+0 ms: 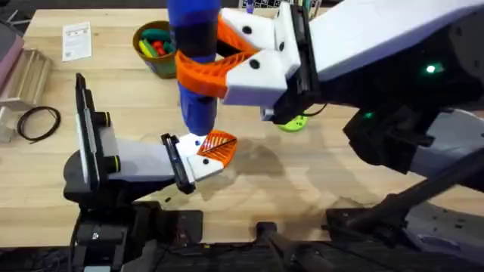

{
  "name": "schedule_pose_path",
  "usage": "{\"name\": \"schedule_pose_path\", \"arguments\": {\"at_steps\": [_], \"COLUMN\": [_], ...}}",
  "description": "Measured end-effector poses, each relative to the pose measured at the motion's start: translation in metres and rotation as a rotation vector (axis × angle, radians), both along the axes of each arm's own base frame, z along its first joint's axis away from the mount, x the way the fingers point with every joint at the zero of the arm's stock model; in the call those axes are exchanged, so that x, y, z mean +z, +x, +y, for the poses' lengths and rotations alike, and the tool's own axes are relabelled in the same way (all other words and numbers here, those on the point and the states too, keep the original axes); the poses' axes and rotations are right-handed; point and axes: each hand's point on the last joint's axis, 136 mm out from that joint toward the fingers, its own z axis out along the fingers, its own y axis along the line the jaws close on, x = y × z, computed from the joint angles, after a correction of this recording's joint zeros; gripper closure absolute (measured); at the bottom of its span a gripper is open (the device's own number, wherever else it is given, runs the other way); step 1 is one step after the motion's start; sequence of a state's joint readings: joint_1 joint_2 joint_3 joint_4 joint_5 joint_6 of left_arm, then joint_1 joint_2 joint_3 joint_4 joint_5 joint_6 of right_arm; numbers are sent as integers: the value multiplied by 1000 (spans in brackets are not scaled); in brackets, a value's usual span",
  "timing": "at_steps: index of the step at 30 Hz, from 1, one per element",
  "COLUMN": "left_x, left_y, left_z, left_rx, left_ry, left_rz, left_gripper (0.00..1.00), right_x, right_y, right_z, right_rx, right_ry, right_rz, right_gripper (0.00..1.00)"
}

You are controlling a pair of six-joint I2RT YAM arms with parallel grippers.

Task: Pick up the gripper from the table and insert it into the empty holder that is missing its gripper. Then pick up a screw, insert it into the mounting hole, and use the screwdriver to tighten it. Finally, clean up the table by picking up the vegetable and placing it into the bucket.

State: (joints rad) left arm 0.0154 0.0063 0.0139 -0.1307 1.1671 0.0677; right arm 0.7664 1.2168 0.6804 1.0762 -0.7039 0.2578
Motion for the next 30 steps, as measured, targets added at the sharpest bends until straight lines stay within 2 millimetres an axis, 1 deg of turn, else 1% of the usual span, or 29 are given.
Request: {"name": "schedule_pose_path", "arguments": {"at_steps": [6,9,13,25,30], "left_x": [0,0,0,0,0], "left_y": [0,0,0,0,0], "left_z": [0,0,0,0,0], "left_rx": [0,0,0,0,0], "left_ry": [0,0,0,0,0], "left_rz": [0,0,0,0,0], "left_gripper": [985,985,985,985,985], "right_x": [-13,-18,-17,-17,-17], "right_y": [2,-2,-5,-6,-12], "right_z": [8,13,14,14,17], "right_rx": [19,37,46,39,50], "right_ry": [-30,-41,-41,-41,-40], "right_rz": [16,21,11,-14,-42], "right_gripper": [982,982,982,982,982]}}
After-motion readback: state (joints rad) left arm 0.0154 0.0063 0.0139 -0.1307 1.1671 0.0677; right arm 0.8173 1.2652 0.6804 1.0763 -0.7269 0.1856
